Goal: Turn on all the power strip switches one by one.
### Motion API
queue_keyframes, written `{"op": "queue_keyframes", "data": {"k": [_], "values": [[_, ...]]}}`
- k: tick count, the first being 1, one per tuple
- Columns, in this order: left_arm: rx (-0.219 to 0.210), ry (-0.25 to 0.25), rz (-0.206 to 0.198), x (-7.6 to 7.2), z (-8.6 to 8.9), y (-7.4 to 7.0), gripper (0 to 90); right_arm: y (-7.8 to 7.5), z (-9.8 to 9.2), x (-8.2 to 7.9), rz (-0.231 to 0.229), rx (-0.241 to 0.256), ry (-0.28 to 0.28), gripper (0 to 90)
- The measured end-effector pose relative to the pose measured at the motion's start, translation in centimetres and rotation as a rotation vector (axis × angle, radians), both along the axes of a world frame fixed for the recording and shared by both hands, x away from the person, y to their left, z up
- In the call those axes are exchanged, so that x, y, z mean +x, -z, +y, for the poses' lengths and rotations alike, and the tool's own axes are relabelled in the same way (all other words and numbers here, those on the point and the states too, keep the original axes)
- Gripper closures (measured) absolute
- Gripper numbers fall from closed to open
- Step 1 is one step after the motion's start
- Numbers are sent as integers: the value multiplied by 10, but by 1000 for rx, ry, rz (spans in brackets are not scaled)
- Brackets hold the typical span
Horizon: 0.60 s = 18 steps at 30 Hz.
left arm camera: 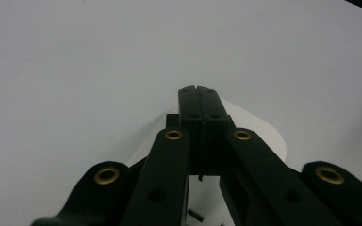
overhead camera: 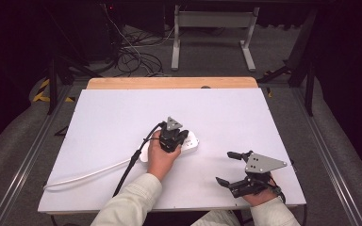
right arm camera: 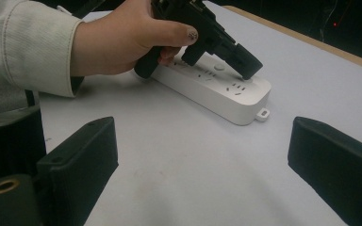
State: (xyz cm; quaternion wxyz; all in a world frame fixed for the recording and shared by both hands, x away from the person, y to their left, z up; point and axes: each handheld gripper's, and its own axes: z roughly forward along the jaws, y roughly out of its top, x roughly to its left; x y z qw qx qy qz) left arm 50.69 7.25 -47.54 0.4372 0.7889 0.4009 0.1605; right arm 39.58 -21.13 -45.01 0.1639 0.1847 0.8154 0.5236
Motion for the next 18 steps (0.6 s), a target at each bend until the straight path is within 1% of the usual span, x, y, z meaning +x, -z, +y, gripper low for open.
{"op": "queue_keyframes", "data": {"k": [3, 5, 9, 13, 17, 18], "values": [[1, 4, -1, 0, 0, 1, 900, 0, 0, 0, 0, 1, -1, 91], [9, 10, -13, 0, 0, 1, 900, 0, 0, 0, 0, 0, -3, 91], [11, 17, -23, 0, 0, 2, 900, 0, 0, 0, 0, -2, -5, 91], [26, 8, -28, -1, -1, 2, 900, 0, 0, 0, 0, -1, -6, 91], [33, 2, -30, -2, -1, 3, 900, 0, 1, 0, 1, -2, -7, 91], [28, 6, -28, -1, -2, 3, 900, 0, 1, -1, 1, -2, -7, 91]]}}
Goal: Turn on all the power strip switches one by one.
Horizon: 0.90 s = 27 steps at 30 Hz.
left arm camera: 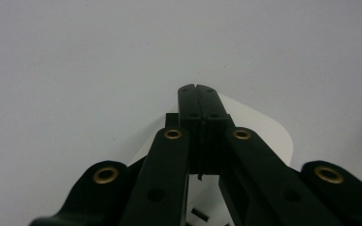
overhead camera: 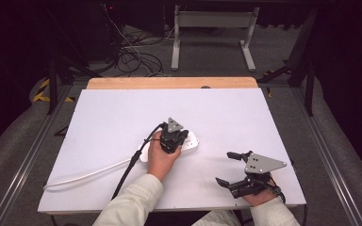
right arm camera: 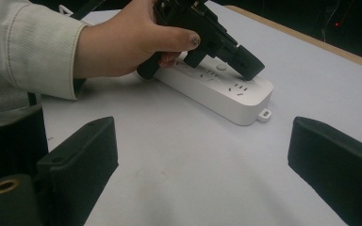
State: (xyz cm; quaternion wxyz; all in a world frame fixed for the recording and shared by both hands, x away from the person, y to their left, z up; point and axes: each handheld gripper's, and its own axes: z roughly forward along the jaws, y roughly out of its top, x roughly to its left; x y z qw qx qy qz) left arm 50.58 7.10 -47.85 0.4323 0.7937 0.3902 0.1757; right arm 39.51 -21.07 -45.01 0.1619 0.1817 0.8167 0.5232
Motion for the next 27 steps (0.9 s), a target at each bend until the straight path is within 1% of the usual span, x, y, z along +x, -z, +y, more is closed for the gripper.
{"op": "queue_keyframes", "data": {"k": [3, 8, 9, 13, 16, 20, 26, 27], "values": [[-3, -9, 2, 0, 0, 0, 900, 0, 0, 0, 0, 1, 0, 91], [13, -9, -8, 0, -1, 1, 900, 0, 0, 0, 1, 0, -1, 91], [17, -17, -9, 0, -2, 1, 900, 0, 0, 0, 1, 0, -2, 91], [19, -20, -10, 0, -2, 1, 900, 0, 0, -1, 0, 1, -3, 91], [24, -24, -6, 0, -2, 1, 900, 0, 1, -1, 2, 0, -5, 91], [18, -21, 3, 1, -2, 0, 900, 0, 1, 0, 3, -3, -6, 91], [47, -20, -5, -1, -5, 0, 900, 0, 1, 0, 5, -4, -5, 91], [46, -21, -3, -1, -5, 0, 900, 1, 2, 0, 5, -3, -6, 91]]}}
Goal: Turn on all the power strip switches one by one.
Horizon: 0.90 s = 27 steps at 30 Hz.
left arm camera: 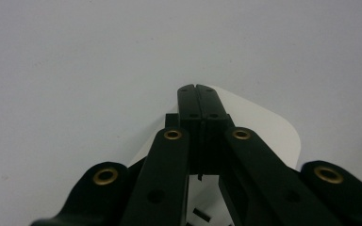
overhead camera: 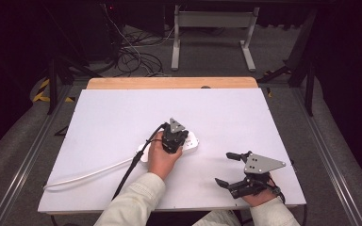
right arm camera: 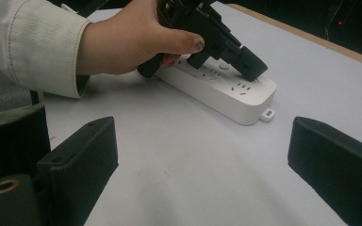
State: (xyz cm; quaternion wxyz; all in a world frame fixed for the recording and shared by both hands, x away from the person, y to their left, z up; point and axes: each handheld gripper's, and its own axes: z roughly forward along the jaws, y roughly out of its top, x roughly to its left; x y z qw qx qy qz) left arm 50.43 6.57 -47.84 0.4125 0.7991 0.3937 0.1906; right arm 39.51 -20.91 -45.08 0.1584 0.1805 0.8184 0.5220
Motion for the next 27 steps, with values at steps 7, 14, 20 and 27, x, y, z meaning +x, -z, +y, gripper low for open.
{"op": "queue_keyframes", "data": {"k": [7, 14, 20, 27], "values": [[-38, 2, 24, -2, 19, -15, 900, 0, -2, 1, 1, 7, 9, 91], [-90, 27, -21, -18, 36, -42, 900, 0, -2, 0, -1, 4, 17, 91], [-111, 59, -45, -37, 52, -61, 897, -1, -2, 0, -4, 8, 24, 91], [-138, 91, -87, -56, 71, -77, 786, -1, -4, -1, -3, 18, 29, 91]]}}
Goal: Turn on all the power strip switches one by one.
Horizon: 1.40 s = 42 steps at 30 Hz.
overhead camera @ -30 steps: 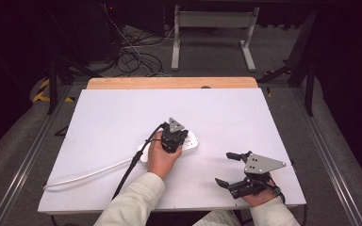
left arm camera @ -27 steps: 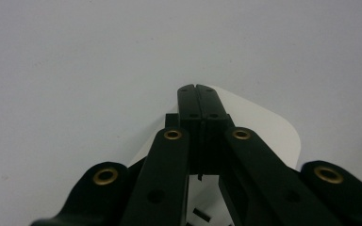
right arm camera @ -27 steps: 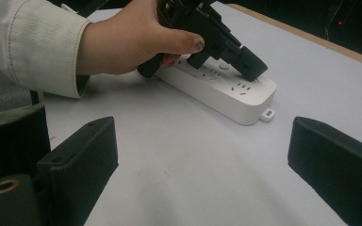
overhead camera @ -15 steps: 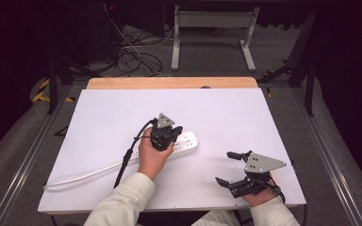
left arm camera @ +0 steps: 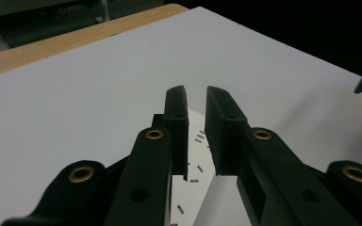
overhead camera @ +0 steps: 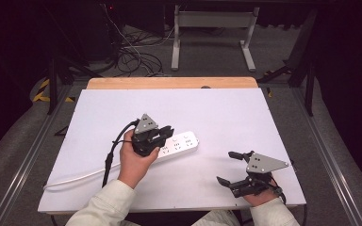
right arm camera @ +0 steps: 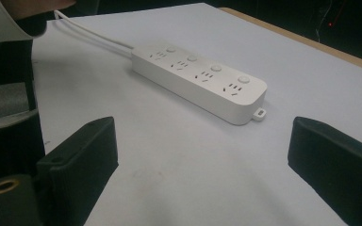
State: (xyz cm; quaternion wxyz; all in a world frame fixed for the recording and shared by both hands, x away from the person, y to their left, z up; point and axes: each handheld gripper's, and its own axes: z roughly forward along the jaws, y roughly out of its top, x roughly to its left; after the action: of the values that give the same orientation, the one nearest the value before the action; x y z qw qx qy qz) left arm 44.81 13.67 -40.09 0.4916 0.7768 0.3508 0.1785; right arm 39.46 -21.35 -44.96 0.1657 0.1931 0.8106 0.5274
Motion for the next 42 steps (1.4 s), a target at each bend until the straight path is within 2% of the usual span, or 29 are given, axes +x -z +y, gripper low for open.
{"op": "queue_keyframes", "data": {"k": [4, 10, 16, 18, 21, 28, 30, 33, 36, 39, 42], "values": [[10, 18, -30, -13, 11, -7, 716, 0, 0, 0, 1, -2, 1, 91], [29, 33, -67, -29, 31, -10, 542, 0, 0, 0, 3, 2, 2, 91], [2, 45, -80, -41, 55, -3, 437, 0, 0, 0, 4, 3, 1, 91], [24, 40, -105, -45, 63, 1, 402, 0, 0, 0, 4, 4, 1, 90], [15, 52, -120, -51, 73, 7, 391, 0, 0, 0, 4, 5, 1, 90], [-2, 40, -112, -66, 97, 26, 317, 1, 0, 0, 7, 8, 1, 89], [9, 53, -109, -69, 103, 33, 299, 1, 0, 1, 11, 8, -1, 89], [-13, 52, -126, -74, 112, 45, 279, 1, 0, 1, 14, 8, -1, 87], [-5, 44, -122, -81, 119, 55, 265, 1, 0, 1, 16, 13, -1, 85], [-33, 17, -82, -84, 128, 65, 254, 1, -2, 1, 21, 18, 0, 83], [-107, -17, -30, -85, 135, 71, 240, 1, -2, 2, 24, 22, 0, 82]]}}
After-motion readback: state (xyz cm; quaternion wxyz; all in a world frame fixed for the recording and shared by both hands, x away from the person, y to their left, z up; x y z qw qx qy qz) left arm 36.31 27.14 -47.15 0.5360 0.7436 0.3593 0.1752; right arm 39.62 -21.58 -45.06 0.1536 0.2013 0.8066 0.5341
